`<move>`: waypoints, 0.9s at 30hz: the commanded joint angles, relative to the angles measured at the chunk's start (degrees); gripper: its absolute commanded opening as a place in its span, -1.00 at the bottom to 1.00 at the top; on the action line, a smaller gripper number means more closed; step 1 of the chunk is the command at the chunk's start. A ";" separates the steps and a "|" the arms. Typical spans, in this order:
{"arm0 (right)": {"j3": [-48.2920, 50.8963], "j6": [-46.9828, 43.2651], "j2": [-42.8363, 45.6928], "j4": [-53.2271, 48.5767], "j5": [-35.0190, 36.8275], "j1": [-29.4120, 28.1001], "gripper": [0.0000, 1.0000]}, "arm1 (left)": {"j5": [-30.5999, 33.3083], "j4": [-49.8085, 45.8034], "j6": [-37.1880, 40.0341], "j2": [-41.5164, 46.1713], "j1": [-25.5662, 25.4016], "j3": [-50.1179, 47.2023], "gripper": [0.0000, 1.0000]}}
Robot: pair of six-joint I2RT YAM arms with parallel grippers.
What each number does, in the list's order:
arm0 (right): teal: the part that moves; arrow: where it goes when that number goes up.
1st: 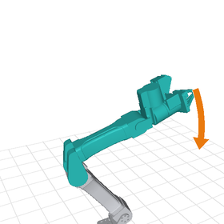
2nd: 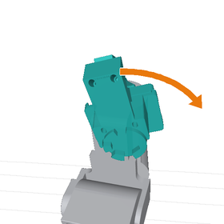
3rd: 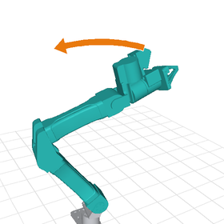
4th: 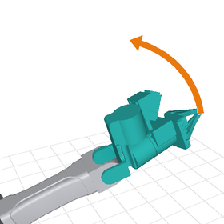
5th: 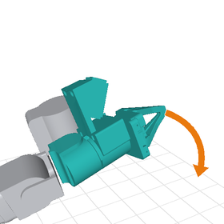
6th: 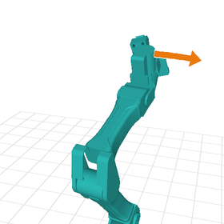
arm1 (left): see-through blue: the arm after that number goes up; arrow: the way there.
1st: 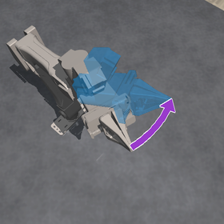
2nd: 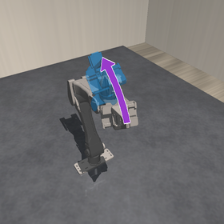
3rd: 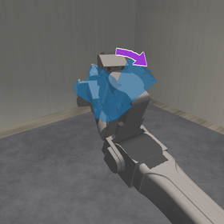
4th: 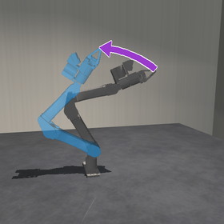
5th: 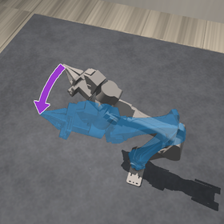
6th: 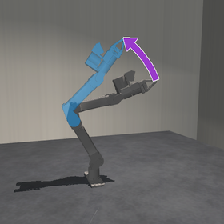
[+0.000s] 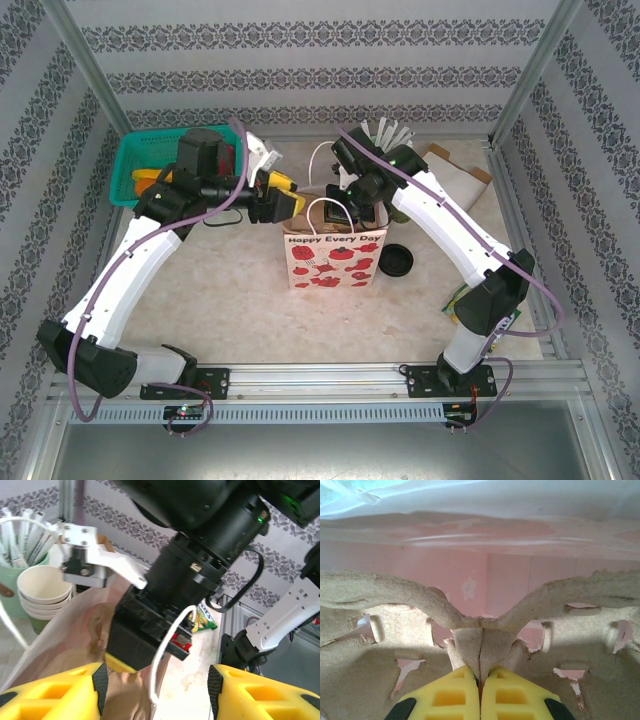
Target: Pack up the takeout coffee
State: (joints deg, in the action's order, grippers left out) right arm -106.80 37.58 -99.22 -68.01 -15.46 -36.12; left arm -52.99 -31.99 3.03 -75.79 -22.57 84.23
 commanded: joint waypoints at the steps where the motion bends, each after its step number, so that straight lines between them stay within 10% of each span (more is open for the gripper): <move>1: -1.74 0.91 -0.93 -1.43 0.56 0.13 -1.00 | -2.20 -1.14 5.86 0.64 -2.93 0.04 0.17; 19: -2.10 1.26 -0.45 -3.36 3.29 -0.23 -1.00 | 13.92 -1.02 9.05 -2.94 -8.99 0.00 0.25; 27: -0.68 2.73 -0.05 -3.39 7.07 -0.05 -1.00 | 6.03 -4.73 13.70 -1.48 -9.29 -0.60 -0.90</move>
State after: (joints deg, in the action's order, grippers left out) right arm -107.20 38.89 -99.22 -69.95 -11.99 -36.14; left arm -42.52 -33.76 12.91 -79.02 -31.07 84.20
